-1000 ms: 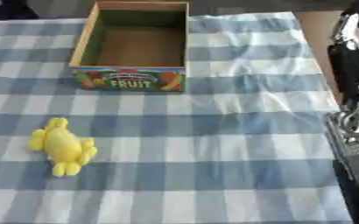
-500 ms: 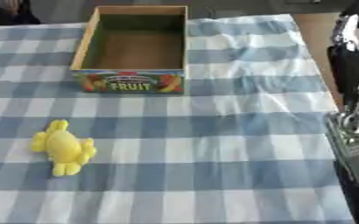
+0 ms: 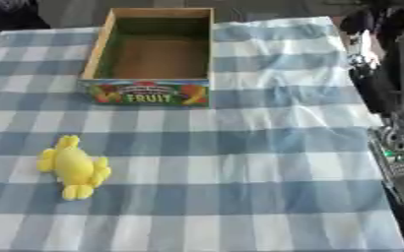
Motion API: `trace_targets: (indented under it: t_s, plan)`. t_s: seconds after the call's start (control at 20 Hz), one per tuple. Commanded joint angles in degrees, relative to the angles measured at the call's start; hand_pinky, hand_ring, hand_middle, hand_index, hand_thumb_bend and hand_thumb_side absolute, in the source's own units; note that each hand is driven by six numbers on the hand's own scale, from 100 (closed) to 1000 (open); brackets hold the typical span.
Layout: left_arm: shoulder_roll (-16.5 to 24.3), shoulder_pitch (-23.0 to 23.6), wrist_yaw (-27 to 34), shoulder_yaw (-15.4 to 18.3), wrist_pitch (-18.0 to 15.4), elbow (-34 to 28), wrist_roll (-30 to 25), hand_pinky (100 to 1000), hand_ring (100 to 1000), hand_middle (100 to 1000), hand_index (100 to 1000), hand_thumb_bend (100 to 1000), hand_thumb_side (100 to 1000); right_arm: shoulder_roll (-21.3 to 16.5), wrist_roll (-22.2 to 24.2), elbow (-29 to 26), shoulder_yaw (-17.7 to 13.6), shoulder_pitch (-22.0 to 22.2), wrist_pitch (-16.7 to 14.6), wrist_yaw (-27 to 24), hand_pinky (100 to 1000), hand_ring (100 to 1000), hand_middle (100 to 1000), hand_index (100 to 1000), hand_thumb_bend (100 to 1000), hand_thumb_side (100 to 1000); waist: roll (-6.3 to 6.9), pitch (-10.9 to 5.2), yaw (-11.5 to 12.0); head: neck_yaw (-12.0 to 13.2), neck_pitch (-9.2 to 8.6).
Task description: Pick up objects on the table and place them in the box.
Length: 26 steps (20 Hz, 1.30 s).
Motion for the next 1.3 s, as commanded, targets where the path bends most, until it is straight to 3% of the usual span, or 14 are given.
trace_targets:
  t_s: [0.05, 0.3, 0.35, 0.4, 0.6, 0.85, 1.05, 1.3]
  plan:
    - [4.11, -1.37, -1.74, -0.63, 0.16, -0.98, -2.53, 693, 729, 735, 917, 100, 561, -2.72, 0.21, -1.14, -1.38, -0.57, -0.38, 0.02, 718, 580, 508, 767, 100, 707, 0.03, -0.77, -0.13, 0.81, -0.54]
    - [7.59, -1.90, -3.32, -2.48, 0.06, -0.98, -6.16, 706, 747, 748, 921, 100, 580, -4.41, -10.48, -1.14, -3.11, 0.11, -0.31, -1.82, 689, 537, 471, 724, 100, 592, 0.05, -0.24, -0.50, 2.25, -1.17]
    - [8.18, -1.95, -3.50, -2.79, 0.02, -0.98, -6.95, 708, 749, 750, 920, 100, 553, -4.70, -12.87, -1.14, -3.40, 0.46, -0.26, -2.01, 687, 532, 467, 718, 100, 633, 0.05, -0.13, -0.57, 2.50, -1.29]
    - [8.68, -2.01, -3.69, -3.04, -0.06, -0.98, -7.63, 708, 750, 750, 920, 100, 583, -4.96, -14.99, -1.14, -3.62, 0.81, -0.24, -2.11, 686, 531, 466, 718, 100, 578, 0.03, -0.04, -0.62, 2.69, -1.39]
    - [10.77, -2.25, -4.62, -4.24, -0.69, -0.98, -9.93, 720, 759, 758, 921, 100, 618, -5.59, -20.74, -1.14, -4.48, 2.24, -0.14, -2.26, 683, 524, 461, 714, 100, 554, -0.09, 0.30, -0.90, 3.56, -1.77]
    - [13.89, -3.77, -6.95, -6.43, -3.15, -0.98, -13.50, 742, 774, 764, 926, 100, 725, -5.50, -23.02, -1.14, -5.34, 3.82, 0.22, -2.65, 685, 521, 457, 710, 100, 537, -0.17, 0.64, -1.03, 3.92, -1.65]
    - [15.07, -6.96, -8.39, -8.78, -6.63, -0.98, -17.16, 754, 778, 759, 921, 100, 896, -4.70, -24.05, -1.14, -6.07, 4.51, 1.27, -3.99, 685, 515, 449, 705, 100, 495, -0.31, 0.64, -1.05, 2.14, -0.44]
    - [14.84, -10.78, -9.33, -11.58, -9.41, -0.98, -22.17, 755, 779, 759, 923, 100, 920, -3.65, -24.34, -1.14, -6.47, 4.93, 2.06, -4.96, 686, 514, 447, 704, 100, 486, -0.67, 0.41, -1.43, -1.33, 1.14]
